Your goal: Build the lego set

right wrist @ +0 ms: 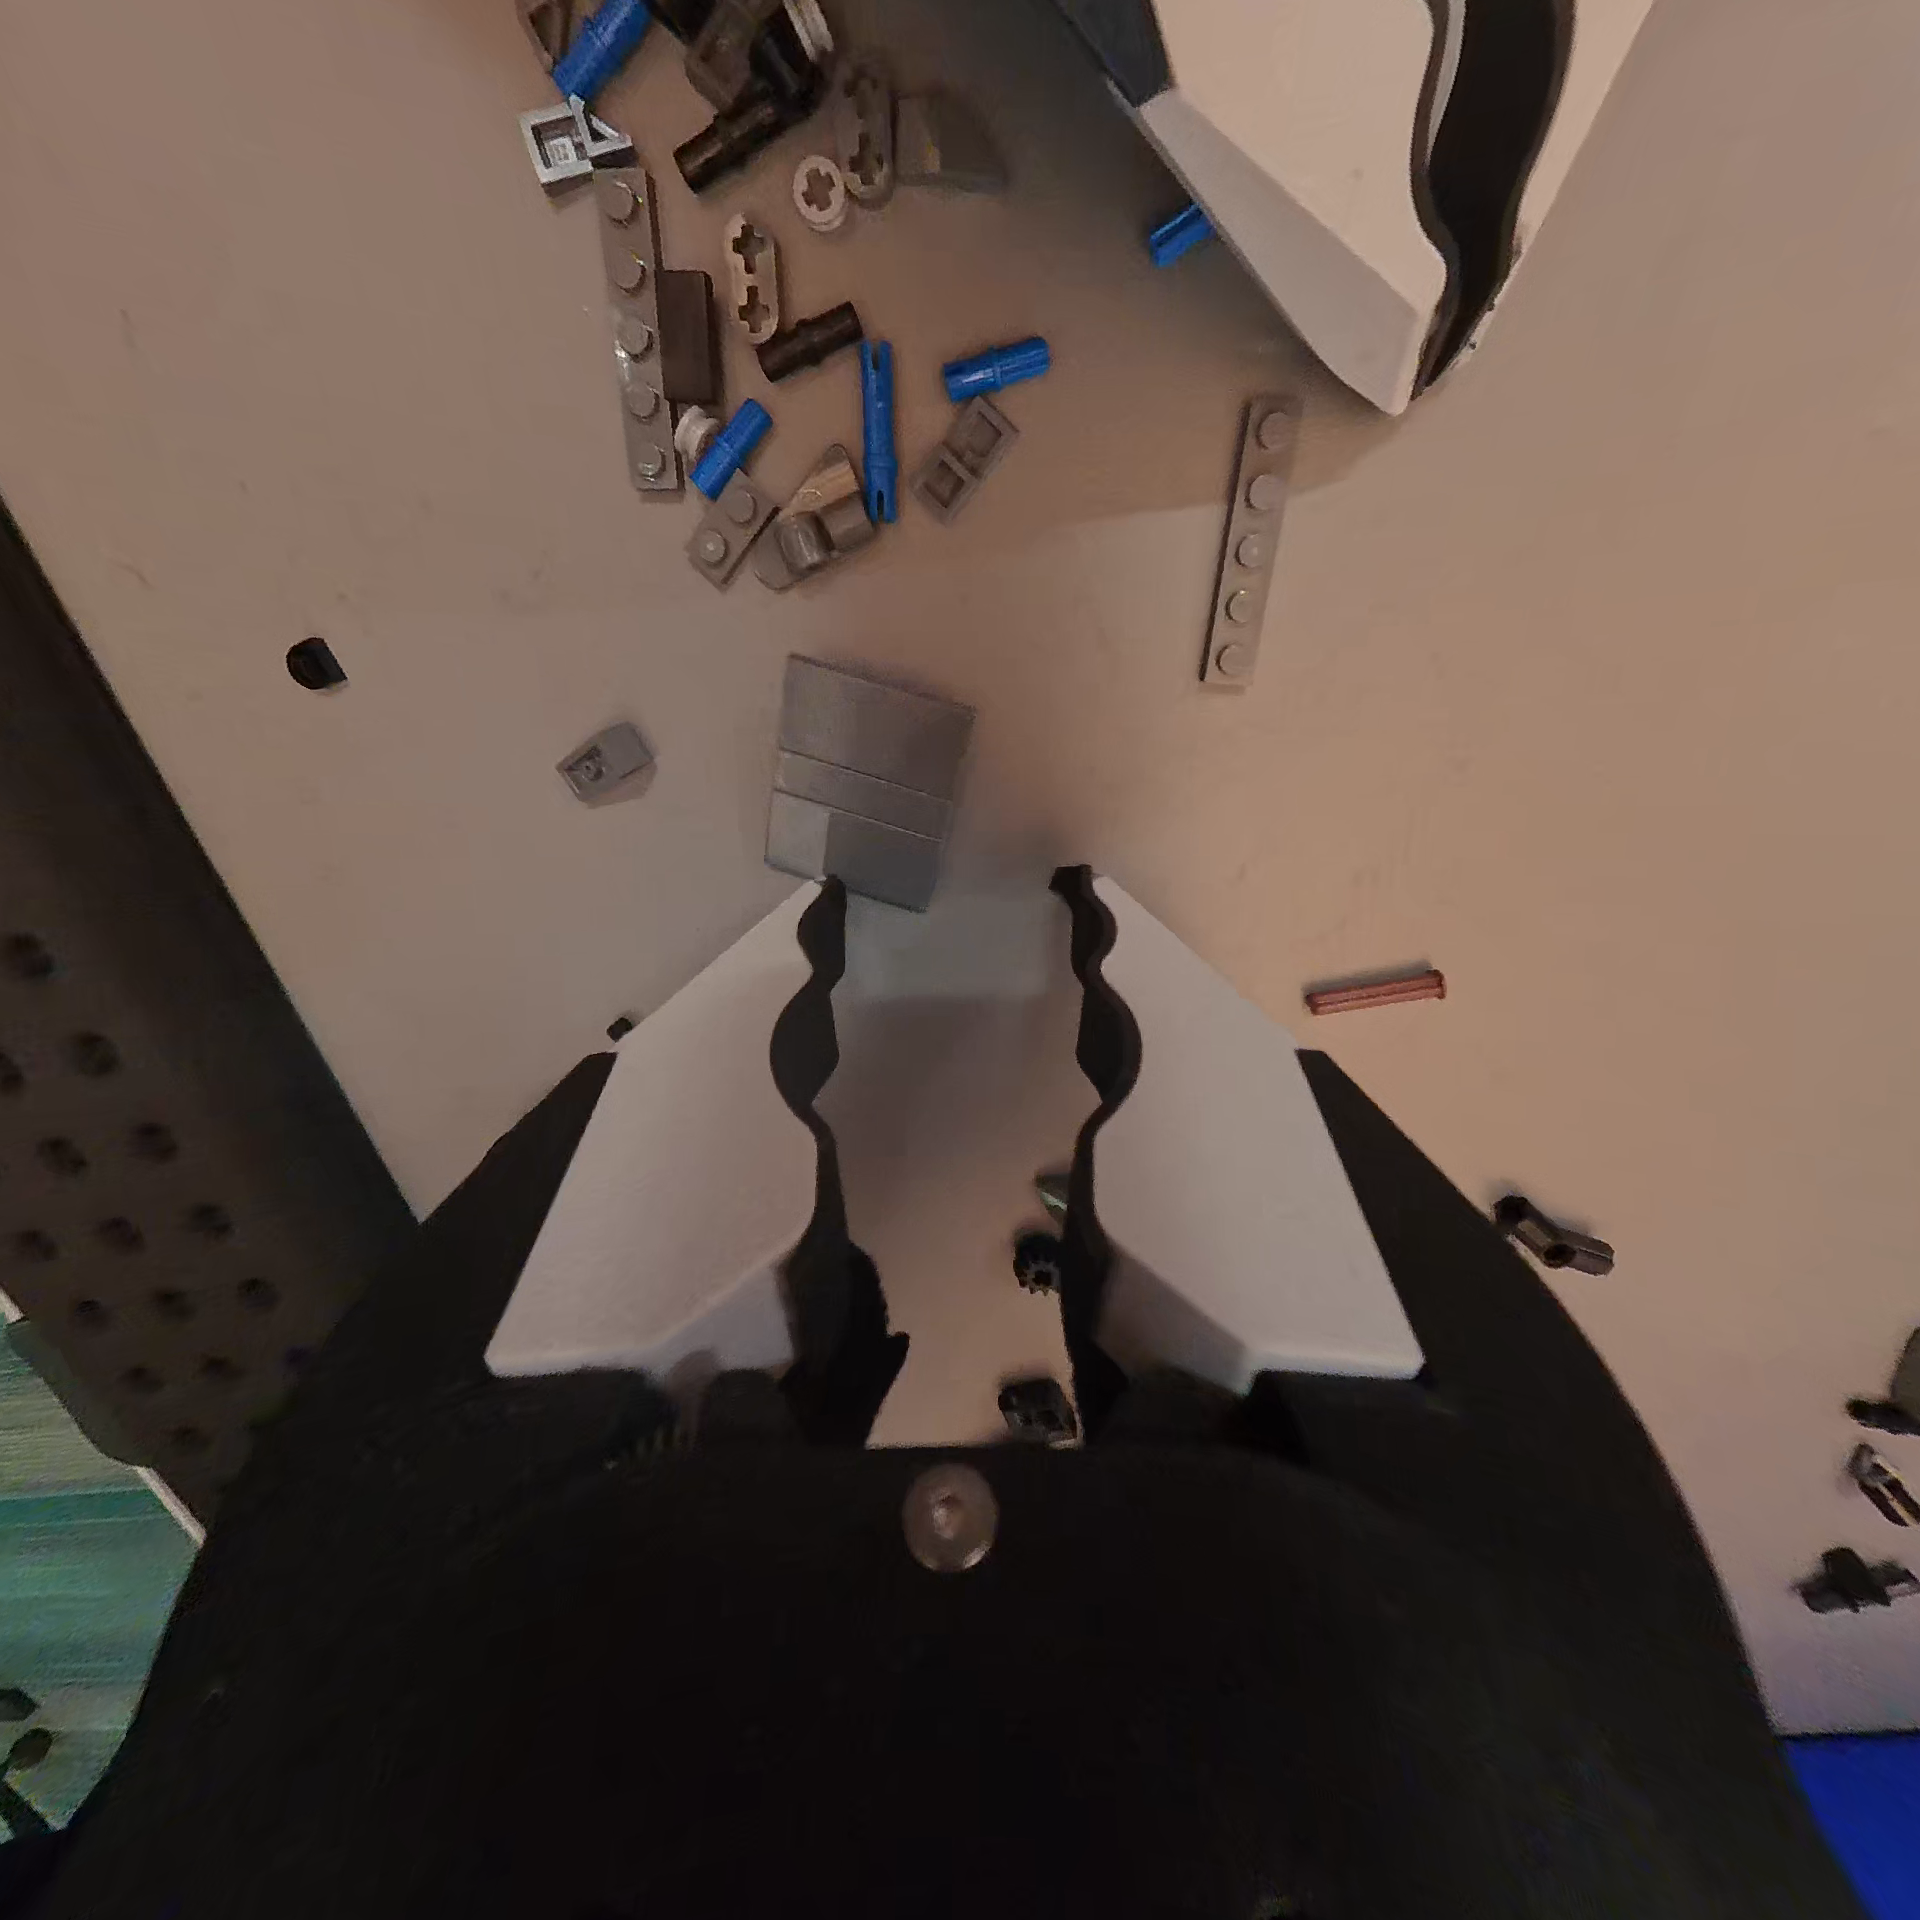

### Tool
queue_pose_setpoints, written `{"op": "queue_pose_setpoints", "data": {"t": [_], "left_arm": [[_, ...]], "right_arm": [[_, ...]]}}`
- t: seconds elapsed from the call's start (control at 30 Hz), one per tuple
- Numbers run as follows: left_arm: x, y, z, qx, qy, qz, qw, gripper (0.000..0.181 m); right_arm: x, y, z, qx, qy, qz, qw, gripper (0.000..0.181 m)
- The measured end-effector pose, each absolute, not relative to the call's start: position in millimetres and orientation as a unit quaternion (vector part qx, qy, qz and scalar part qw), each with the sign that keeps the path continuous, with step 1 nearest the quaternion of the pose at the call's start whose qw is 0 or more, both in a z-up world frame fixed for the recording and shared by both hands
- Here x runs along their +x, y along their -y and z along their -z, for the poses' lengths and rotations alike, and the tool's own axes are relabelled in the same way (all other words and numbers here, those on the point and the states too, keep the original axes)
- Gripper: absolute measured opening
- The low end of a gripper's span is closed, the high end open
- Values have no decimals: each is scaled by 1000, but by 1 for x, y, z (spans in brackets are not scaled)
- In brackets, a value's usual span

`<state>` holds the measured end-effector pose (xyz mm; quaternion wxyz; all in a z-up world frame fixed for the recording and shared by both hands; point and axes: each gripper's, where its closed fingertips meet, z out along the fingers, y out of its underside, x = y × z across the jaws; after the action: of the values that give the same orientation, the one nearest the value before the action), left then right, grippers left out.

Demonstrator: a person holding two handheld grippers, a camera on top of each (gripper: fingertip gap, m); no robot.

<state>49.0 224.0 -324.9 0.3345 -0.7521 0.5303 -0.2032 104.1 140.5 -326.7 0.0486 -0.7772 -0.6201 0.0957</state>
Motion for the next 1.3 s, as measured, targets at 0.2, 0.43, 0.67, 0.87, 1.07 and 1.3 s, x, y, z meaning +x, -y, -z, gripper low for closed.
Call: {"op": "queue_pose_setpoints", "data": {"t": [0.2, 0.43, 0.67, 0.87, 1.07, 1.3], "left_arm": [[49, -224, 325, -752, -530, 203, 335, 1], [49, -224, 325, -752, -530, 204, 334, 1], [49, -224, 325, -752, -530, 204, 335, 1], [48, -225, 324, -752, -528, 205, 337, 1], [49, -225, 324, -752, -528, 204, 336, 1], [49, -225, 324, -752, -529, 204, 336, 1]], "right_arm": [[100, -142, 325, -774, 622, -101, 59, 51], [98, -144, 326, -777, 619, -98, 64, 54], [100, -146, 326, -775, 621, -94, 67, 49], [98, -148, 324, -777, 617, -101, 74, 51], [100, -149, 324, -778, 617, -98, 73, 50], [100, -150, 323, -777, 616, -104, 75, 50]]}}
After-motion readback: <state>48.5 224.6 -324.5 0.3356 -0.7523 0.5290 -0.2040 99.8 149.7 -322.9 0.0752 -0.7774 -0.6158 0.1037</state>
